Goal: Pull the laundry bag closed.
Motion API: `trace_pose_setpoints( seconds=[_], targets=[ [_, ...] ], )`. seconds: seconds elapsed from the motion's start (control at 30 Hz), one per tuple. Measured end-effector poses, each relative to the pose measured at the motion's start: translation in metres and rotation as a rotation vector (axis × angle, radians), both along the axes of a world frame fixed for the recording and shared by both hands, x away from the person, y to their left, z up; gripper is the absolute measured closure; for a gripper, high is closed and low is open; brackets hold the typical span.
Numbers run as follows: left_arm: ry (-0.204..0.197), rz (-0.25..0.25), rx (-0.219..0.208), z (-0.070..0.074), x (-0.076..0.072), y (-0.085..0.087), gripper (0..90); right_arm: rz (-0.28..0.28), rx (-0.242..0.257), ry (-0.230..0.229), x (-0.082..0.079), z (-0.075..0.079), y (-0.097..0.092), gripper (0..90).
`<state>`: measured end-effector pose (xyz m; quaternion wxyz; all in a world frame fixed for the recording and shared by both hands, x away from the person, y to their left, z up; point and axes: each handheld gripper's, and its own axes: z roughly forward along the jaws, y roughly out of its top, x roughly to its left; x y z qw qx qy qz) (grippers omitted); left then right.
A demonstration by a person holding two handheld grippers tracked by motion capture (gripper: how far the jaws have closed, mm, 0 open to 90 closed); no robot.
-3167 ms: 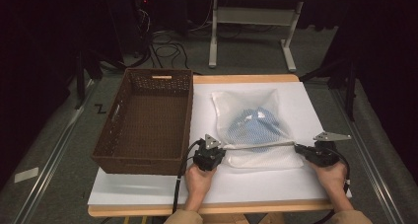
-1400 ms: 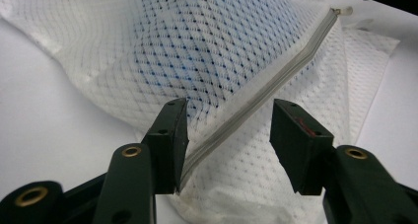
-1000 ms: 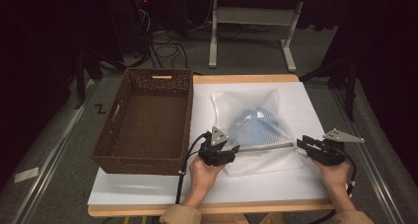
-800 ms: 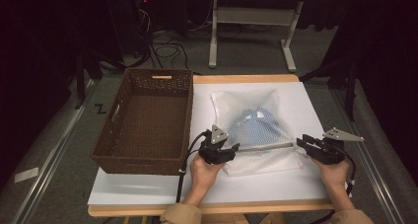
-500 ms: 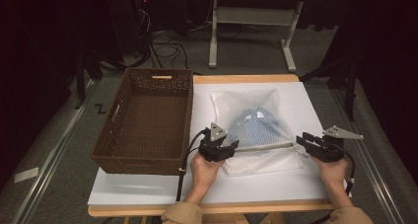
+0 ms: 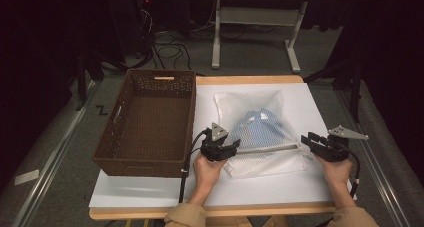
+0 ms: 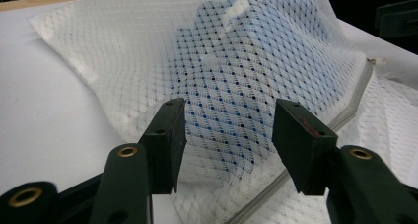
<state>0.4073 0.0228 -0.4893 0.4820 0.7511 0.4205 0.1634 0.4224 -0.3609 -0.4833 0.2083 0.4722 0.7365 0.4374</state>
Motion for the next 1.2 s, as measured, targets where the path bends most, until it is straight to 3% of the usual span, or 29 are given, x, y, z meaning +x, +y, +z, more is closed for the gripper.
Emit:
trace_pose_setpoints(
  seconds=[0.5,1.2],
  targets=[
    [0.013,0.032,-0.01,-0.01,0.005,0.002,46.4,-0.033,0.013,0.003,0.005,-0.008,-0.007,59.5],
    [0.032,0.015,-0.004,-0.013,0.005,-0.001,45.4,-0.037,0.008,0.017,0.002,-0.014,-0.009,58.3]
  ],
)
